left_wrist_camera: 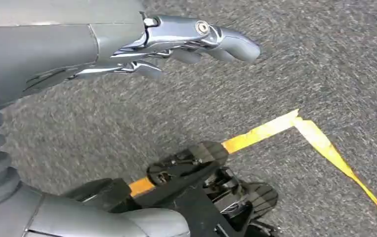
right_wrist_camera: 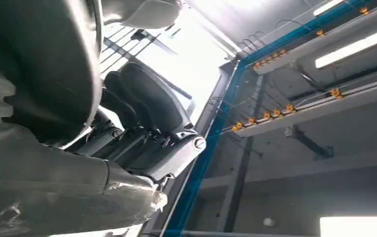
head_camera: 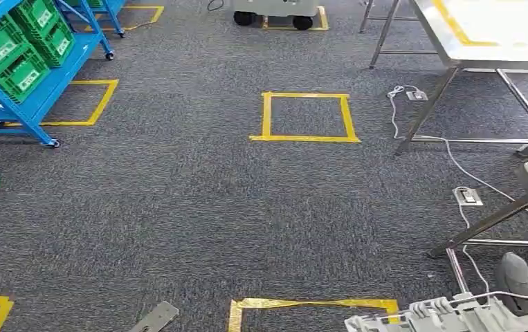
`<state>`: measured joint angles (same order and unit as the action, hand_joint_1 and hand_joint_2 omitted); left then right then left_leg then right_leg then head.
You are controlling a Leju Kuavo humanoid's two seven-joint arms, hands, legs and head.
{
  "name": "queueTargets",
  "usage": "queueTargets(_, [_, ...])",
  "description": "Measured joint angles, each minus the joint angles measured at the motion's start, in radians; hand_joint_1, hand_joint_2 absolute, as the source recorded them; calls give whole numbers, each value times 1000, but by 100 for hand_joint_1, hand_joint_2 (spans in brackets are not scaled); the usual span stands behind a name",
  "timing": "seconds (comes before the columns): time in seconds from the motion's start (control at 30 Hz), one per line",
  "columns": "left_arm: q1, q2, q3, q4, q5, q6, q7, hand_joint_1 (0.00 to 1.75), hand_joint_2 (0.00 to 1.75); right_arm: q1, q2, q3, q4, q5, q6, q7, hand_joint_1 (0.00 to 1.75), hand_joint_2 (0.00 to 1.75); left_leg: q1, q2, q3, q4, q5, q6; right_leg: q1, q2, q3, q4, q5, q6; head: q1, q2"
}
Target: Take the parts from the cabinet and place them on the table.
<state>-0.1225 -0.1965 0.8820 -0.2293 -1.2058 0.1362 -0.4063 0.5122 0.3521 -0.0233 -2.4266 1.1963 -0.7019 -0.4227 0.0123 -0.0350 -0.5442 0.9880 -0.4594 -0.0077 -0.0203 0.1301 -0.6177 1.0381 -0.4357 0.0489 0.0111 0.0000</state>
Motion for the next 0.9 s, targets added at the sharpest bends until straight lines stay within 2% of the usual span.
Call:
queueTargets(0.03, [-1,0,0,0,0,0,0,0,175,1,0,-1,-1,-1,0,0,175,175,-2,8,1,0,0,6,6,-59,-15,37,-18,-1,6,0])
queueTargets(0.07, [0,0,0,0,1,1,0,0,175,-2,0,-1,-1,0,0,0,175,175,-4,19,2,0,-2,15,8,-99,-38,94,-58,1,11,0])
queueTargets(0.1, [3,0,0,0,2,1,0,0,175,-4,0,-1,-1,0,0,0,175,175,-8,31,2,0,-3,17,8,-114,-70,164,-102,2,11,0])
queueTargets(0.13, [5,1,0,0,2,1,0,0,175,-3,0,-1,-1,0,0,0,175,175,-11,44,1,0,-4,19,8,-119,-102,236,-141,3,10,0])
queueTargets(0.17, [6,2,0,0,2,1,0,0,175,-2,0,-1,-1,0,0,1,175,175,-12,58,1,1,-5,20,8,-121,-127,295,-165,4,11,0])
queueTargets(0.2, [6,2,0,0,2,1,0,0,175,-2,0,-2,-1,-1,0,2,175,175,-13,71,1,1,-5,20,8,-121,-127,301,-160,5,11,0])
queueTargets(0.23, [5,2,0,0,2,1,0,0,175,-2,0,-2,-1,-2,0,2,175,175,-13,81,3,1,-6,20,8,-123,-105,265,-135,5,10,0])
queueTargets(0.27, [5,1,0,0,2,1,0,0,175,-2,0,-2,-1,-2,0,2,175,175,-13,92,5,1,-7,19,8,-130,-61,188,-95,4,11,0])
queueTargets(0.3, [4,1,0,0,2,1,0,0,175,-3,0,-2,-1,-3,0,2,175,175,-13,101,9,2,-10,16,8,-146,-9,96,-56,3,11,0])
queueTargets(0.33, [4,1,0,0,2,1,0,0,175,-3,0,-2,-2,-3,0,0,175,175,-16,108,14,3,-13,10,10,-196,39,12,-35,3,12,0])
queueTargets(0.37, [4,3,0,0,3,1,-1,0,175,-6,0,-2,-1,-4,0,0,175,175,-25,114,15,8,-18,3,13,-214,48,0,-42,-4,10,0])
queueTargets(0.4, [4,3,0,0,3,1,-1,0,175,-6,0,-2,-2,-6,0,-1,175,175,-25,120,15,7,-17,0,13,-192,47,1,-38,-12,4,0])
queueTargets(0.47, [4,3,0,0,3,1,-1,0,175,-5,0,-4,-2,-8,0,-2,175,175,-22,137,17,3,-14,-6,17,-176,39,2,-37,-20,5,0])
queueTargets(0.5, [2,2,0,0,3,1,-1,0,175,-5,0,-5,-3,-9,0,-3,175,175,-22,148,19,3,-18,-12,14,-163,39,-3,-32,-29,6,0])
queueTargets(0.53, [0,2,0,0,3,1,-1,0,175,-4,0,-5,-3,-9,0,-4,175,175,-17,123,17,13,-33,-20,9,-153,41,-7,-27,-36,4,0])
queueTargets(0.57, [0,2,0,0,3,1,-2,0,175,-6,0,-5,-5,-10,0,-4,175,175,-16,82,-1,58,-64,-23,7,-146,40,-9,-25,-41,1,0])
queueTargets(0.6, [1,2,0,0,3,1,-2,0,175,-8,0,-5,-5,-10,0,-4,175,175,-14,59,-35,133,-104,-26,6,-134,38,-9,-22,-45,2,0])
queueTargets(0.63, [4,2,0,0,3,1,-2,0,175,-8,0,-5,-5,-10,0,-5,175,175,-12,48,-79,223,-143,-28,6,-121,35,-9,-22,-47,0,0])
queueTargets(0.67, [6,2,0,0,3,1,-2,0,175,-7,0,-5,-4,-9,0,-5,175,175,-12,44,-121,302,-168,-29,6,-107,33,-9,-21,-48,1,0])
queueTargets(0.7, [8,2,0,0,3,1,-2,0,175,-7,0,-5,-5,-10,0,-5,175,175,-11,44,-140,328,-165,-29,6,-94,33,-9,-20,-48,1,0])
queueTargets(0.73, [7,2,0,0,3,1,-2,0,175,-7,0,-5,-5,-10,0,-5,175,175,-11,43,-136,309,-138,-28,6,-80,33,-9,-20,-47,0,0])
queueTargets(0.77, [6,2,0,0,3,1,-2,0,175,-7,0,-5,-4,-10,0,-6,175,175,-9,42,-114,256,-95,-28,5,-66,34,-9,-19,-45,1,0])
queueTargets(0.8, [5,2,0,0,3,1,-2,0,175,-7,0,-6,-5,-10,0,-6,175,175,-5,31,-76,171,-45,-28,4,-52,35,-9,-17,-43,1,0])
queueTargets(0.83, [6,3,0,0,3,1,-2,0,175,-8,0,-6,-5,-11,0,-6,175,175,1,4,-38,90,-7,-29,2,-41,34,-8,-16,-39,1,0])
queueTargets(0.87, [6,3,0,0,3,1,-2,0,175,-9,0,-6,-5,-11,0,-6,175,175,4,-43,-17,31,2,-31,7,-29,29,-3,-16,-31,-1,0])
queueTargets(0.9, [5,3,0,0,3,1,-1,0,175,-10,0,-6,-5,-11,0,-6,175,175,7,-38,-8,11,-10,-27,6,-14,20,2,-16,-25,0,0])
